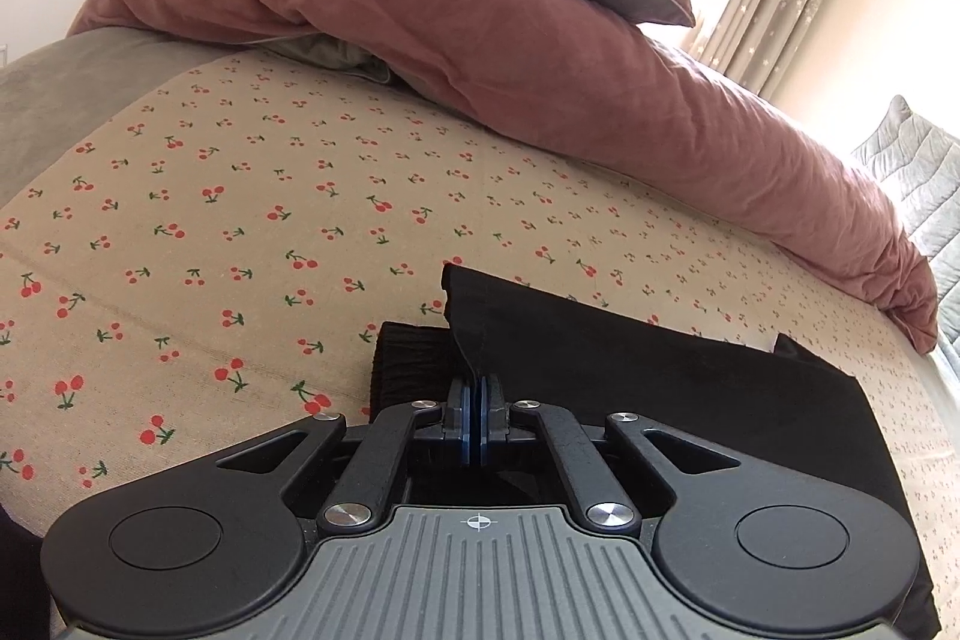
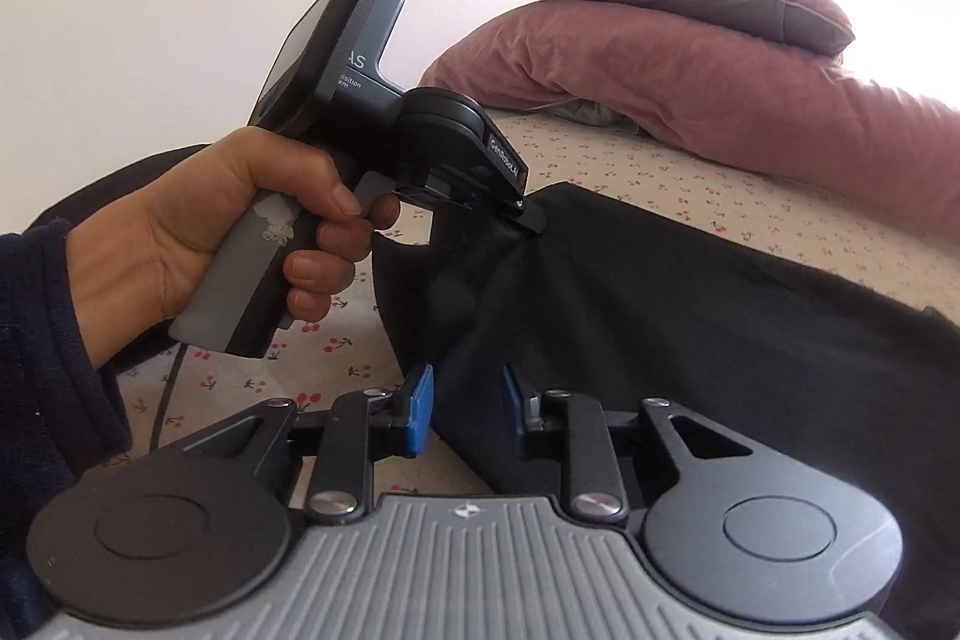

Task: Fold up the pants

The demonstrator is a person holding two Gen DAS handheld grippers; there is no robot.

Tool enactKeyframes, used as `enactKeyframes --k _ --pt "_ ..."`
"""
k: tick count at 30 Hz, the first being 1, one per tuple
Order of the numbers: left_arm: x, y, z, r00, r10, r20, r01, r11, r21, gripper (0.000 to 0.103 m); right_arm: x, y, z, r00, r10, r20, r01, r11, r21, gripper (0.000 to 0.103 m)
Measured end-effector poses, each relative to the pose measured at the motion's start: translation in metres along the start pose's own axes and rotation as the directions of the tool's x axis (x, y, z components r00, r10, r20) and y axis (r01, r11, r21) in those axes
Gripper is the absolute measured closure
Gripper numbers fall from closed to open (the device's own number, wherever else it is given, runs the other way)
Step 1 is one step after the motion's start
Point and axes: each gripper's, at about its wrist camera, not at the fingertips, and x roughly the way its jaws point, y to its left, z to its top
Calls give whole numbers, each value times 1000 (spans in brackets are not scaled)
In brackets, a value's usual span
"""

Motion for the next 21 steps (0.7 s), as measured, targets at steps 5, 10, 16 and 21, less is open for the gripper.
enactKeyframes --k 5,10,16,21 --pt "5 5 2 1000 17 4 -16 999 -33 102 -14 -10 2 1000 -16 5 16 999 33 78" --pt "3 5 2 999 46 -9 -47 999 -25 90 -24 -24 1 999 -48 -22 50 995 89 69" --pt "-26 13 11 986 138 95 -124 983 -136 89 -54 -68 16 997 -81 5 78 977 200 69" --pt "-40 -15 13 988 102 119 -96 994 -57 89 -80 -122 16 978 -204 -30 204 934 293 68"
